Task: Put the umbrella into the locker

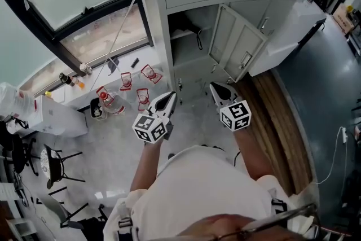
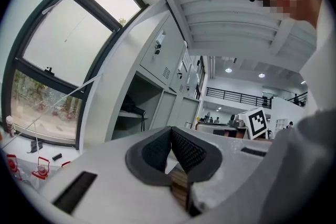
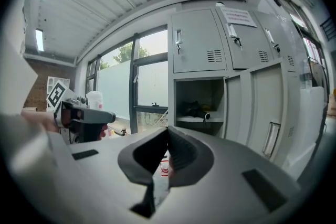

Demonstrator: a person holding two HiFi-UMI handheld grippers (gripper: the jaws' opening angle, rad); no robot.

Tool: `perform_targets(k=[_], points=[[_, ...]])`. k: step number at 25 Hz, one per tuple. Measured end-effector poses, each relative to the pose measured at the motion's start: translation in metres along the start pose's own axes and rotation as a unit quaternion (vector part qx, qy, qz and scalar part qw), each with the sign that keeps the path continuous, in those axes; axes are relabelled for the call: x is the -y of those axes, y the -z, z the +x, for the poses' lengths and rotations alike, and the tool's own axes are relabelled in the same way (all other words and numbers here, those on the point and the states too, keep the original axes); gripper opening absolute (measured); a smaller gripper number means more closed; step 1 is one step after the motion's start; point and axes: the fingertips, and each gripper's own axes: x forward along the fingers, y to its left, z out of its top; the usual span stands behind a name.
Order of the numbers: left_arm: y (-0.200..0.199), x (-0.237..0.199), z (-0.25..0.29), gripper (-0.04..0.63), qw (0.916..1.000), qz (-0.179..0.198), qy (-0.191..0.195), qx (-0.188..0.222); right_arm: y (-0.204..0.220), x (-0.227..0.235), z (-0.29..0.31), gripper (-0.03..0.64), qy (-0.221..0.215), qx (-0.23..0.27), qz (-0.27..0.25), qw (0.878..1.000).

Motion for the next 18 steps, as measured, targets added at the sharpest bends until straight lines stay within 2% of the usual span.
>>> perform_targets(k=[4, 18], points=[[0.0039, 0.0023, 0.0008, 0.005, 1.0, 0.001, 0.001, -0.004, -0.0025, 0.0026, -0.0016, 0.005, -0.001, 0.01, 0.016, 1.0], [0.0067, 0.009, -0.0033, 0.004, 1.0, 0.003, 0.003, -0.008, -0.0078, -0.0038, -0.0086, 0.005, -0.012, 0.023, 0.017, 1.0]])
